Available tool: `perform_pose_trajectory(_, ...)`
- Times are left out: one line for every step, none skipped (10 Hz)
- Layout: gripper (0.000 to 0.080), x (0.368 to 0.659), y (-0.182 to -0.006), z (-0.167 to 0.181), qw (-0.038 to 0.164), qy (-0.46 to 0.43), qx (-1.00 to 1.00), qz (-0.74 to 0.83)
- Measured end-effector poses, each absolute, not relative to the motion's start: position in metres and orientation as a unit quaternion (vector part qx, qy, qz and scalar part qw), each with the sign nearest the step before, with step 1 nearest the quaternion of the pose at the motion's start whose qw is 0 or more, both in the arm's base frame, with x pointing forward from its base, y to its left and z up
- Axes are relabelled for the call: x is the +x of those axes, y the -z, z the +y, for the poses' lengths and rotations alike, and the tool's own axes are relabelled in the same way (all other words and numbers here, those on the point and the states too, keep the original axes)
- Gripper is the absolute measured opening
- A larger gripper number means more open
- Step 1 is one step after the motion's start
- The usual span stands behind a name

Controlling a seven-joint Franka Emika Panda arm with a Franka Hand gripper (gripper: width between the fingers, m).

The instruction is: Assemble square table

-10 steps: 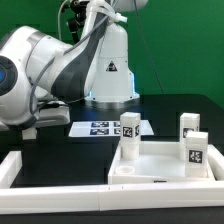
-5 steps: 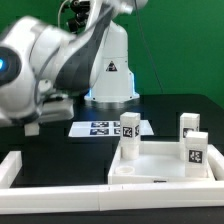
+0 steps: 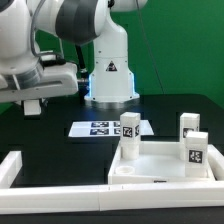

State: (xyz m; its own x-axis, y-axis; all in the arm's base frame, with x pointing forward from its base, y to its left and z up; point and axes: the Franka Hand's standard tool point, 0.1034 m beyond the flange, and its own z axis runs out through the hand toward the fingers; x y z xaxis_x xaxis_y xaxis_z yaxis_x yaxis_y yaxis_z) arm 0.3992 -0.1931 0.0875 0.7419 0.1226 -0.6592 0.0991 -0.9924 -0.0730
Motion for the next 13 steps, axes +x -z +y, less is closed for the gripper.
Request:
perform_pose_trajectory(0.0285,0.404,-0.089,-0.194,0.015,-0.318,-0.946,-0.062)
perform_pose_trajectory(0.0285,0.406,-0.088,-0.194,0.014,-0.287,-0.956,-0.06)
perform_pose_trajectory(0.0285,0.415,-0.092,-0.188,0.009,-0.262,-0.963,-0.053)
perform_pose_trajectory(0.0286,0.437,-0.103,-0.172,0.003,-0.225,-0.973,-0.052)
perform_pose_trajectory(0.0286,0.457,-0.117,-0.155,0.002,-0.194,-0.98,-0.032)
perform_pose_trajectory(0.0287,0.485,-0.132,-0.136,-0.008,-0.162,-0.987,-0.009)
perform_pose_trajectory(0.0287,0.516,-0.146,-0.113,-0.018,-0.106,-0.994,0.004)
perform_pose_trajectory(0.0287,0.528,-0.155,-0.101,-0.003,-0.078,-0.997,0.024)
perform_pose_trajectory(0.0287,0.533,-0.16,-0.104,0.007,-0.053,-0.998,0.034)
perform_pose_trajectory(0.0287,0.536,-0.157,-0.11,-0.006,-0.008,-1.0,0.027)
perform_pose_trajectory(0.0287,0.533,-0.155,-0.11,-0.013,0.028,-0.999,0.029)
perform_pose_trajectory(0.0287,0.536,-0.156,-0.114,-0.024,0.061,-0.998,0.026)
perform_pose_trajectory(0.0287,0.536,-0.156,-0.118,-0.035,0.09,-0.995,0.024)
